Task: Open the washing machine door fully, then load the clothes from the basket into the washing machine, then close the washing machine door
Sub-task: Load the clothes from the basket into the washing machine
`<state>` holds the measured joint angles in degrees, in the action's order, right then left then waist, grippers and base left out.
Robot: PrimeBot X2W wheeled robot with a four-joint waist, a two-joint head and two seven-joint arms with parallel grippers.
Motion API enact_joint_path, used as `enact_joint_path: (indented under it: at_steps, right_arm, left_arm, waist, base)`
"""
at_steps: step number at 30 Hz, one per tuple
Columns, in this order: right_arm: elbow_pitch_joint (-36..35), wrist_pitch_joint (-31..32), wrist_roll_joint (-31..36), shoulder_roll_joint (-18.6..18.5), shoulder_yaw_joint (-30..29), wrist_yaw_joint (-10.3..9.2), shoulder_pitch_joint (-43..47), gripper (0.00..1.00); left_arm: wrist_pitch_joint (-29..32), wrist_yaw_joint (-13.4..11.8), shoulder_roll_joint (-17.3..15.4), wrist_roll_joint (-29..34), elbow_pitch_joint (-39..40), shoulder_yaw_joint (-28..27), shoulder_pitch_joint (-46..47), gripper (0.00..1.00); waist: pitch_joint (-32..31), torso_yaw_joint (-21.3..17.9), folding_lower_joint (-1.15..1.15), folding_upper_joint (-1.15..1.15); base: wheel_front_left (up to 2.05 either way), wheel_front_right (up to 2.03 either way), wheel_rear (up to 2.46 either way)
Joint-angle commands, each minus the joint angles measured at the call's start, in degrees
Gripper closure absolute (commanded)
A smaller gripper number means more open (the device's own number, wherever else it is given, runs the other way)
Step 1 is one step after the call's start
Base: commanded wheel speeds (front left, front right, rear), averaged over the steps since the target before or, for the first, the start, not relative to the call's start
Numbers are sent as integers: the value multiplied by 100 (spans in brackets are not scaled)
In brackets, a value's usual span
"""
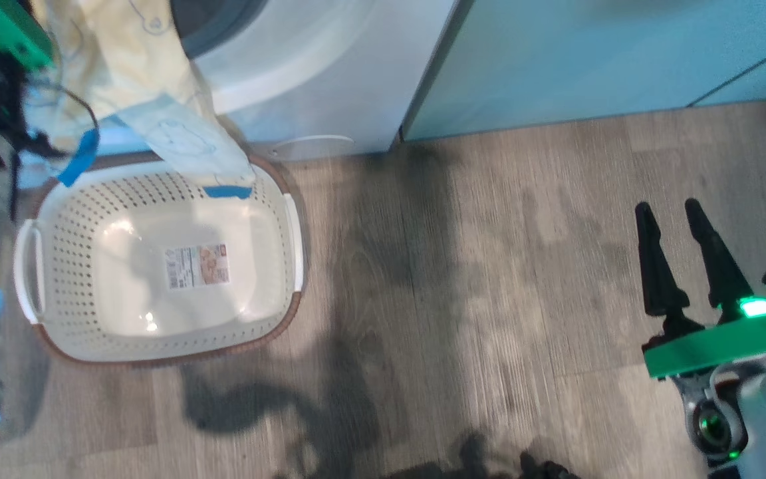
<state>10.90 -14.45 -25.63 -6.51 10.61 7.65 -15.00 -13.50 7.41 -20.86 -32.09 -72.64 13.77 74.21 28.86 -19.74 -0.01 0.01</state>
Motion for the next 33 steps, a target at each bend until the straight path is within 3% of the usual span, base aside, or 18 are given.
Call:
enact_joint_path:
  at_steps: [1,8,14,27,33]
  right_arm:
    - [-123,-55,53,-74,25,-16,151,0]
    - [-87,-55,60,-119,0,-16,390,0]
    - [-74,-55,77,-155,-58,-16,619,0]
    - [-124,-55,79,-205,-101,-16,906,0]
    - [-143,-55,79,-194,-135,-16,981,0]
  left_arm:
    - [-84,5,-192,-38,269,-1,-125,0]
    - [-146,-11,-257,-137,1042,-111,-1355,0]
    - [-149,-321,-144,-78,2283,-590,-2675,0]
    - [-150,-897,422,545,4758,-1515,-5393,0]
    - [-150,-833,842,791,5264,-1993,-6110,0]
  waist:
    - [-191,53,1,-1]
    - [-628,98,1,-1]
    - [-980,178,1,-1]
    - [-1347,241,1,-1]
    - [-1396,245,1,-1]
  base:
    - [0,0,0]
    - [0,0,0]
    - [0,0,0]
    - [0,0,0]
    - [0,0,0]
